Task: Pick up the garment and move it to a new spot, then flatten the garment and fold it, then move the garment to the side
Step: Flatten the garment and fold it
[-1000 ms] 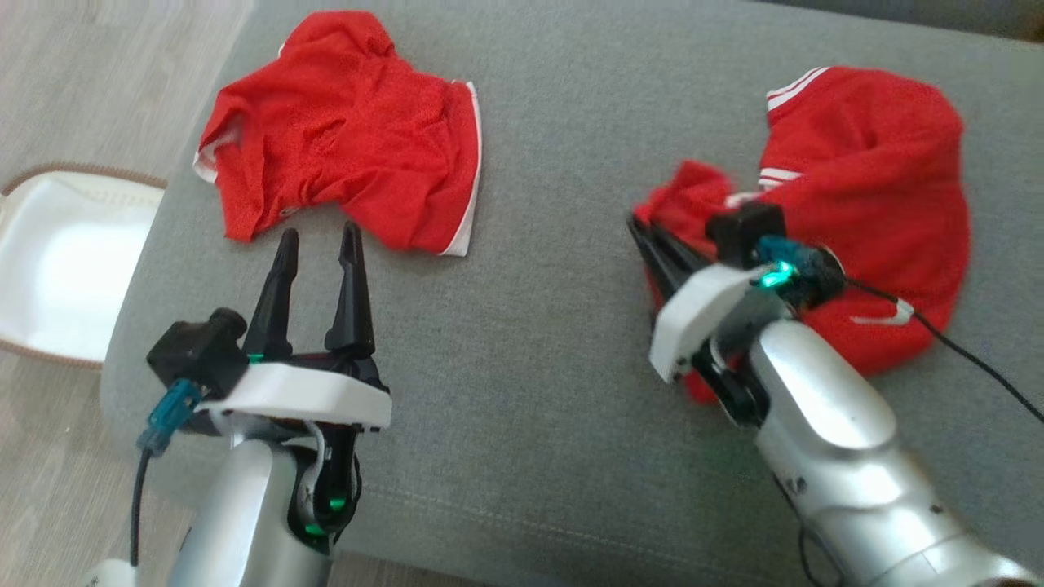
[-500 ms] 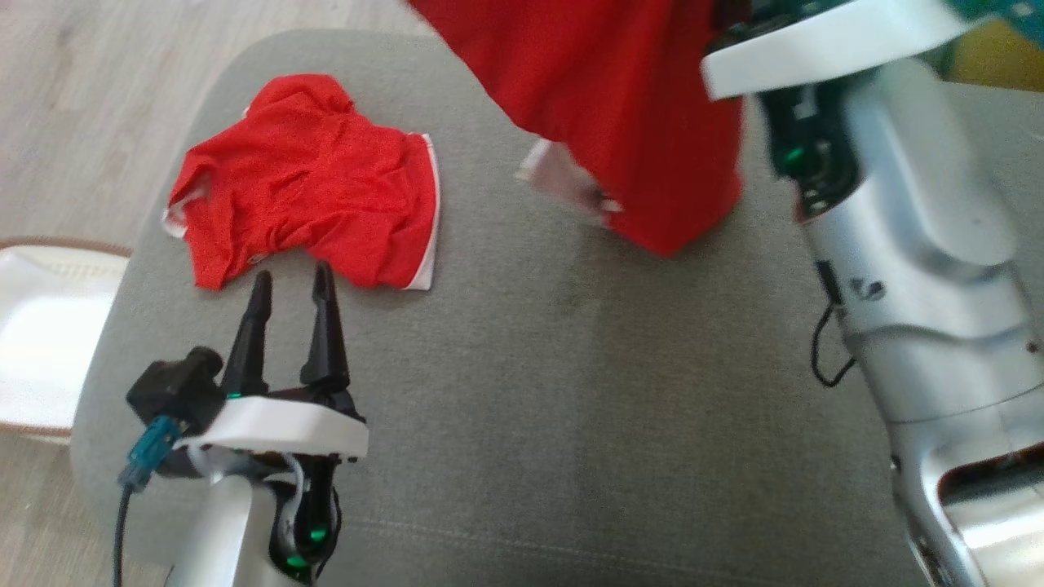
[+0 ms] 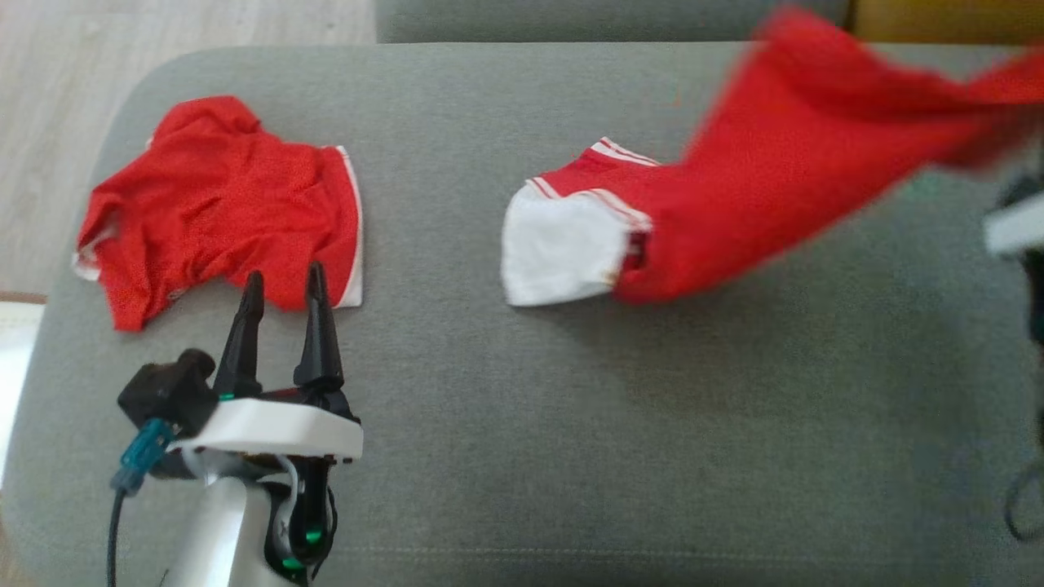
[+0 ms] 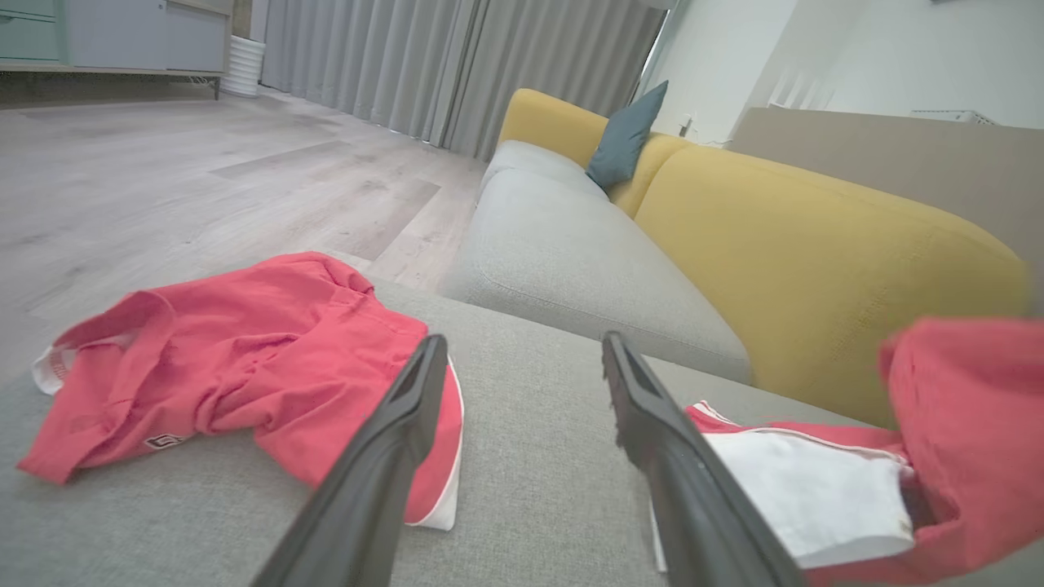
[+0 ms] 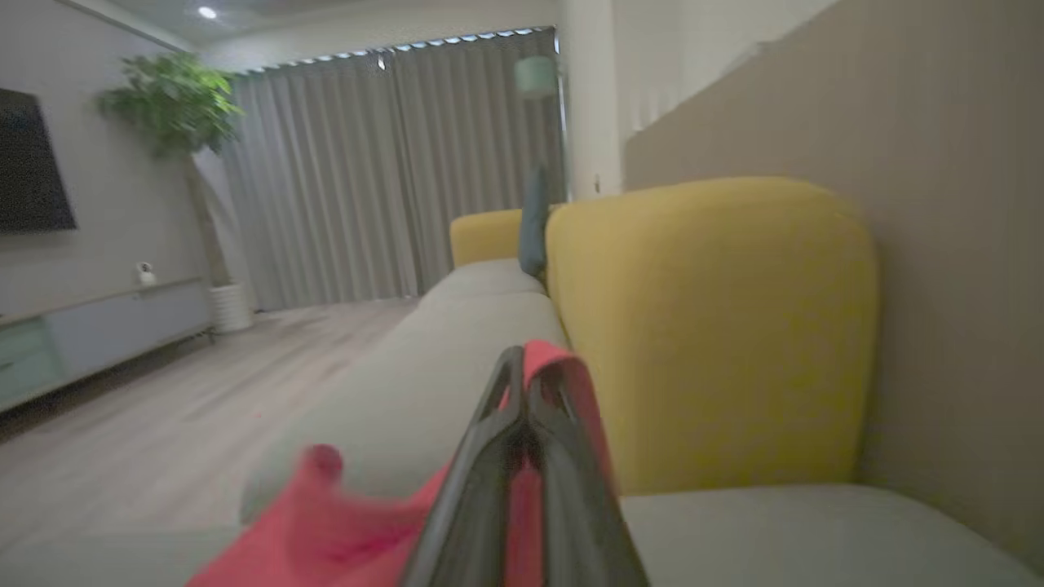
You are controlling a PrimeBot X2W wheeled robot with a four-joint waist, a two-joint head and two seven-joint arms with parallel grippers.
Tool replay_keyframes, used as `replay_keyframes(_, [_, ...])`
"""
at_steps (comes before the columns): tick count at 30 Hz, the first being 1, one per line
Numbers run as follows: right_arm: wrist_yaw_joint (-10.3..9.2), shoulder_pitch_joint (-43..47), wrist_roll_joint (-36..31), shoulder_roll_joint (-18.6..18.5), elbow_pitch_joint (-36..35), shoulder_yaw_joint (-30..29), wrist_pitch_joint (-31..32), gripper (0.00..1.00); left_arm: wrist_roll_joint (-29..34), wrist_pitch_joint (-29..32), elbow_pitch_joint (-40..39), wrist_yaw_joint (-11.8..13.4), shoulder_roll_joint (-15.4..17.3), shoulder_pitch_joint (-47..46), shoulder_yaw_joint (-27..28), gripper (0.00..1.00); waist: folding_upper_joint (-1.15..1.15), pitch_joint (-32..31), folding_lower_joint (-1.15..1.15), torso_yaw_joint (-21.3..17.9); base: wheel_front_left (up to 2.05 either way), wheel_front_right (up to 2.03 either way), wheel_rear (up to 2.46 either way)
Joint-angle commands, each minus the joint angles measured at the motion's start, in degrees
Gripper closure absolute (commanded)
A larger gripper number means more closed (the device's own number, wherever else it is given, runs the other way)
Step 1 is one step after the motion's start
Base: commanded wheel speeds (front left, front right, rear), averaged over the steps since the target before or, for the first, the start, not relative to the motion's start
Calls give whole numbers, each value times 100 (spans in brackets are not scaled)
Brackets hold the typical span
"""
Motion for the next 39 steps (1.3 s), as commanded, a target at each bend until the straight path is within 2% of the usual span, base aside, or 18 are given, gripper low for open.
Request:
replay_keyframes(1, [37,17,-113,-126,-229,-106,33,100,81,-44,-182,-25,44,-179,221,0,0,52,0,-103,0,0,0])
replay_keyframes(4, [37,459,-411,-228,-134,-694,83,100,111,-44,-163,-45,44,-217,223,0,0,75,0,-205,0,0,0])
replay_keyframes(8, [37,770,-1019,-117,136,-1374,296,100,120,-44,-131,-69,44,-220,208,0,0,71,0,-340,0,0,0])
replay_keyframes(9, [37,817,-1367,-117,184,-1548,317,20,127,-44,-117,-79,44,-221,199,0,0,70,0,-365,0,0,0])
replay_keyframes(10, [37,833,-1636,-45,240,-1708,384,0,133,-44,-106,-84,44,-223,191,0,0,64,0,-389,0,0,0])
replay_keyframes(13, [37,756,-2026,347,194,-2050,374,0,137,-44,-89,-84,44,-228,182,0,0,41,0,-450,0,0,0])
replay_keyframes(17, [37,738,-2209,764,-162,-1914,117,0,146,-44,-78,-97,44,-218,184,0,0,-5,0,-511,0,0,0])
replay_keyframes(21, [37,883,-2014,1006,-663,-1322,-215,0,137,-44,-93,-98,44,-195,169,0,0,-79,0,-529,0,0,0])
replay_keyframes(23, [37,1130,-1801,1087,-1117,-683,-418,0,122,-44,-121,-99,44,-171,148,0,0,-141,0,-499,0,0,0])
replay_keyframes(29, [37,1801,-1487,1235,-1828,473,-615,0,100,-44,-207,-83,44,-124,103,0,0,-201,0,-373,0,0,0])
replay_keyframes(34, [37,2234,-1479,1352,-1889,1097,-669,0,81,-44,-241,-79,44,-103,45,0,0,-206,0,-252,0,0,0])
replay_keyframes(39, [37,2289,-1565,1403,-1778,1339,-691,0,46,-44,-280,-56,44,-111,-6,0,0,-165,0,-145,0,0,0])
